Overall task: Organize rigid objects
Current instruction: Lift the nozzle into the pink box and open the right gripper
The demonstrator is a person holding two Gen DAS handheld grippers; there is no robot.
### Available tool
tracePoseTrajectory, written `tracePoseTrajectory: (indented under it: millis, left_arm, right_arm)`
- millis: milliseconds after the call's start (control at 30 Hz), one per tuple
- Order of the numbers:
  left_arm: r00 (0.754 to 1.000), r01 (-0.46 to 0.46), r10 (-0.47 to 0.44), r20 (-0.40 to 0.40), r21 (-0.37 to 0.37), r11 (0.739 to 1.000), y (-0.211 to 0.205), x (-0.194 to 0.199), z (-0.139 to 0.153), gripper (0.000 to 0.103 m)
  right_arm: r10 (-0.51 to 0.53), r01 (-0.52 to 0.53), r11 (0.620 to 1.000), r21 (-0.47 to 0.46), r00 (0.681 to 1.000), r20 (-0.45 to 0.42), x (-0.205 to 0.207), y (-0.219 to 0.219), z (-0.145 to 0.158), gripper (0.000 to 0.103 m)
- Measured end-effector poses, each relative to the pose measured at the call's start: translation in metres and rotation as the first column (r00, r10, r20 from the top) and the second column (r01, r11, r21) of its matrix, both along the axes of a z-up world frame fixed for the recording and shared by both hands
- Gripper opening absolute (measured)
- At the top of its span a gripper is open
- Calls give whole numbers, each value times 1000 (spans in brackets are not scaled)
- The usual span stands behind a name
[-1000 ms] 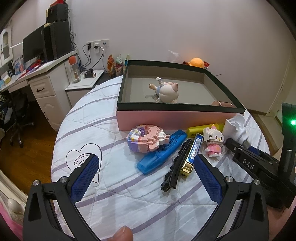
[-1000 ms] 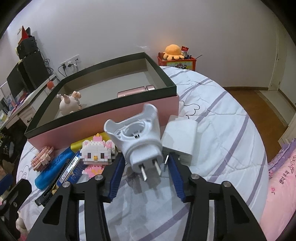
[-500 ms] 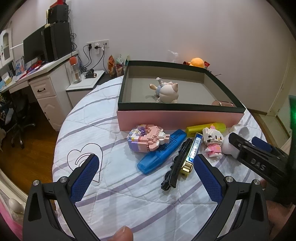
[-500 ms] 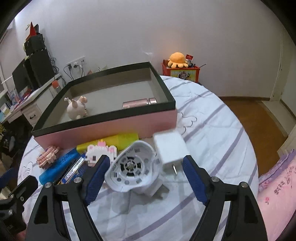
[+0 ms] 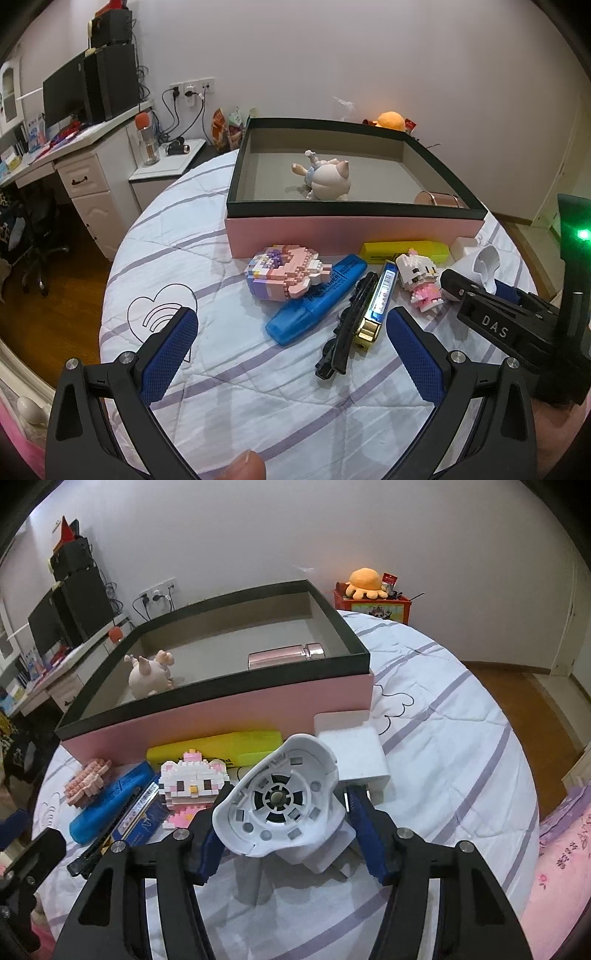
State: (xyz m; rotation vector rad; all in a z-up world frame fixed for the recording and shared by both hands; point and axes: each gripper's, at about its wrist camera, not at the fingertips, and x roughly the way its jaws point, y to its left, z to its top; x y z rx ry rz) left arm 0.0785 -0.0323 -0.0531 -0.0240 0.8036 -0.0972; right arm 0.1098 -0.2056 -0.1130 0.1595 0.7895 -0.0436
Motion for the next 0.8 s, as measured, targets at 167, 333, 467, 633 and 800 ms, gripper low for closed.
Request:
tracePoseTrajectory:
  millis: [167, 333, 467, 633, 800]
  left_arm:
    - [1000, -4, 4, 7, -1, 1000, 0, -1, 5, 103]
    - [1000, -15, 15, 14, -4, 1000, 3, 4, 20, 103]
    - [999, -29, 29, 29, -5, 1000, 5, 19, 40, 103]
    - [997, -55, 54, 51, 1, 999, 11, 53, 60, 103]
    - [996, -76, 75, 57, 13, 997, 15, 101, 66, 103]
  right_arm:
    - [17, -17, 1000, 13, 999, 27, -13, 3, 9, 62]
    - [41, -42, 999, 28, 998, 55, -21, 6, 33, 62]
    - [75, -78, 996, 34, 994, 85, -12, 12, 64, 62]
    - [114, -118, 993, 32, 988, 103, 20, 17, 88, 62]
    - [134, -137, 990, 35, 988, 79, 72, 19, 88, 62]
